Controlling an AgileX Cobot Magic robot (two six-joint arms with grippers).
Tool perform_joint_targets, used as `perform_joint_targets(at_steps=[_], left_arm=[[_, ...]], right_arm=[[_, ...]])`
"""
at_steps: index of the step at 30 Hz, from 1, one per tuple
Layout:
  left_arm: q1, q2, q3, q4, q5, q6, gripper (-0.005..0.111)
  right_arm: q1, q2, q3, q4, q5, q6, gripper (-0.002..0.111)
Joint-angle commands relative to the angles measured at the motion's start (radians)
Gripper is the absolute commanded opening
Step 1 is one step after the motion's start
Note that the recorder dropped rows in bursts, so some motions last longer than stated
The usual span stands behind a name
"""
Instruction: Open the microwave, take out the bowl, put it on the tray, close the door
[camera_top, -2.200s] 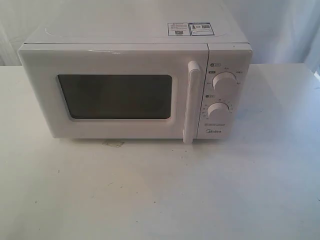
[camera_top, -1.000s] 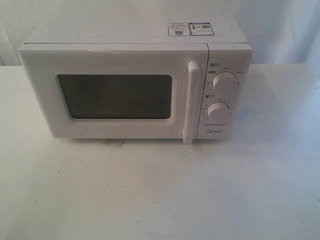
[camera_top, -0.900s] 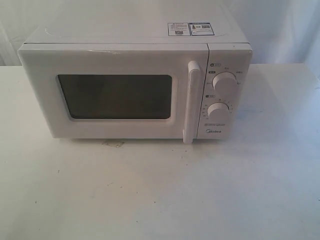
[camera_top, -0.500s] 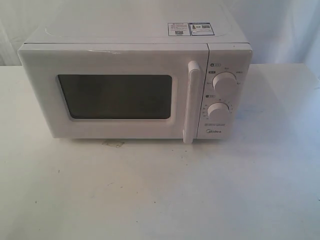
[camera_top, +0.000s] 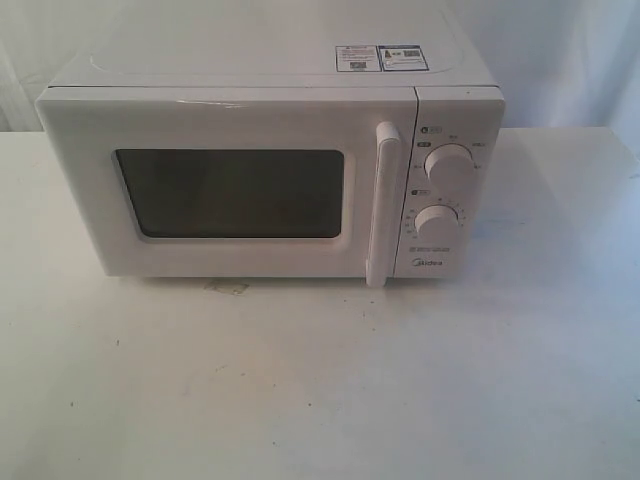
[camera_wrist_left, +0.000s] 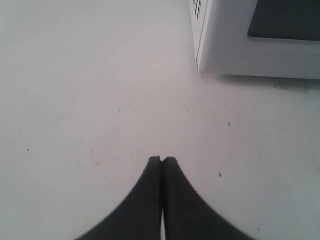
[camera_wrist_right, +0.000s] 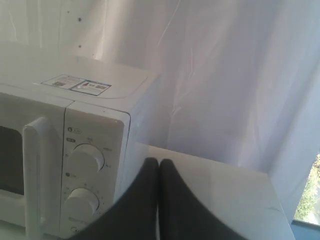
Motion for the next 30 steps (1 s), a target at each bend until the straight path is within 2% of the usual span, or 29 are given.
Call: perform_joint_targets(at_steps=[1,6,11,13,15,17,19,21,22,24,30], left_arm=[[-0.007,-0.005,0.003,0.002,0.0,-0.008,0.0],[-0.007,-0.005,0.003,0.002,0.0,-0.008,0.0],[-0.007,-0.005,0.003,0.002,0.0,-0.008,0.0],[-0.007,-0.005,0.003,0.002,0.0,-0.008,0.0],[-0.007,-0.005,0.003,0.002,0.0,-0.008,0.0],[-0.007,-0.005,0.003,0.002,0.0,-0.008,0.0],[-0.007,-0.005,0.003,0.002,0.0,-0.008,0.0],[-0.007,-0.005,0.003,0.002,0.0,-0.008,0.0],[-0.007,-0.005,0.003,0.002,0.0,-0.008,0.0],[-0.007,-0.005,0.003,0.002,0.0,-0.008,0.0],[-0.007,-0.005,0.003,0.002,0.0,-0.008,0.0]], right_arm=[[-0.006,0.009,-0.001,0.005,0.013,-0.01,0.0],[-0.006,0.033,-0.001,0.005,-0.011,-0.01,0.0],[-0.006,0.224,-0.001,0.005,-0.126,-0.01,0.0],[-0.006,0.341,-0.005,0.005,-0.062,-0.005,0.0],[0.008,0.477,-0.03,0.009,0.035,0.1,0.0],[0.025,0.617,-0.081,0.039,0.202,0.151,0.0],[0.047,0.73,-0.15,0.148,0.391,0.022,0.0],[0.072,0.803,-0.204,0.445,0.509,-0.351,0.0],[0.076,0.828,-0.222,0.645,0.561,-0.636,0.0],[0.078,0.838,-0.228,0.831,0.58,-0.858,0.0],[0.078,0.836,-0.239,0.882,0.442,-1.053,0.0]])
